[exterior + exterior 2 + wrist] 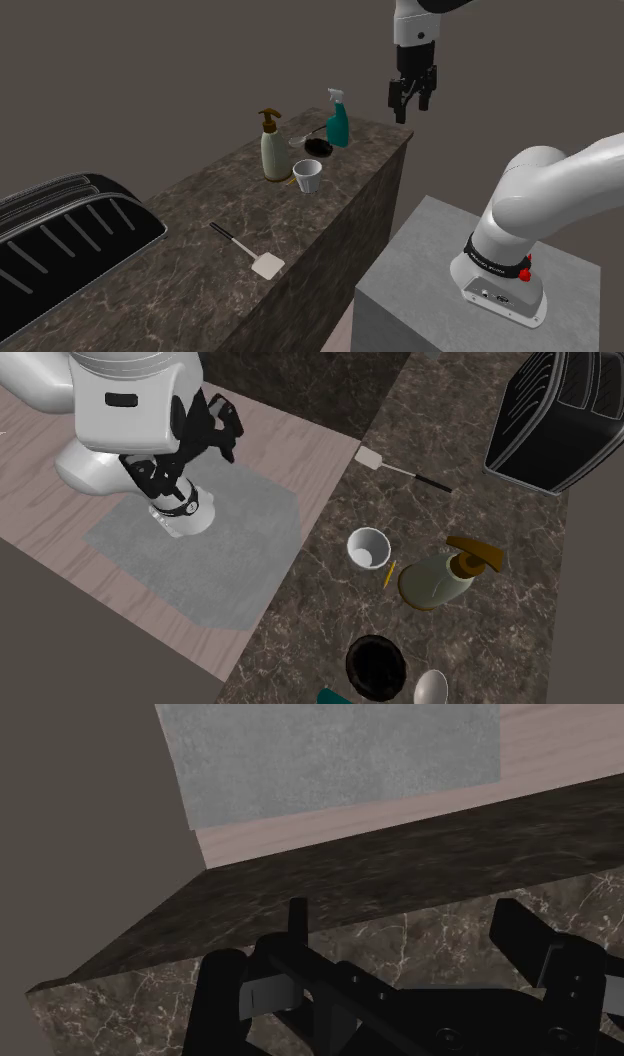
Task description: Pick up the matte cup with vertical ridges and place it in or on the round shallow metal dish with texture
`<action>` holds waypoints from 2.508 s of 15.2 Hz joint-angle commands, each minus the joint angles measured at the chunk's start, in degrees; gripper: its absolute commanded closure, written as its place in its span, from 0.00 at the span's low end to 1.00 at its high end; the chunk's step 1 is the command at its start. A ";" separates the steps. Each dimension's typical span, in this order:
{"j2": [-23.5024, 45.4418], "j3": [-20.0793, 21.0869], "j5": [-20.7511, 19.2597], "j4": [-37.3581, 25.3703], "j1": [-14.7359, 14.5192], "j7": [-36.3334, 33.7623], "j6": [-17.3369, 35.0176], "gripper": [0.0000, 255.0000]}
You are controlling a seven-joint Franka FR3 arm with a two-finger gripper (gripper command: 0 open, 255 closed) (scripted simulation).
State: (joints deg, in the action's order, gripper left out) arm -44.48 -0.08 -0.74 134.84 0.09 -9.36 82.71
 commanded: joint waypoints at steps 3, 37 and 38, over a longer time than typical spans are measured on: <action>2.79 -0.43 0.74 0.83 -0.27 0.43 4.08 0.00; 50.56 -2.11 16.93 -11.35 -5.24 12.49 44.16 0.00; 50.56 -2.11 16.93 -11.35 -5.24 12.49 44.16 0.00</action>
State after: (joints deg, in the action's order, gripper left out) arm 6.07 -2.20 16.17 123.42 -5.15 3.11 126.77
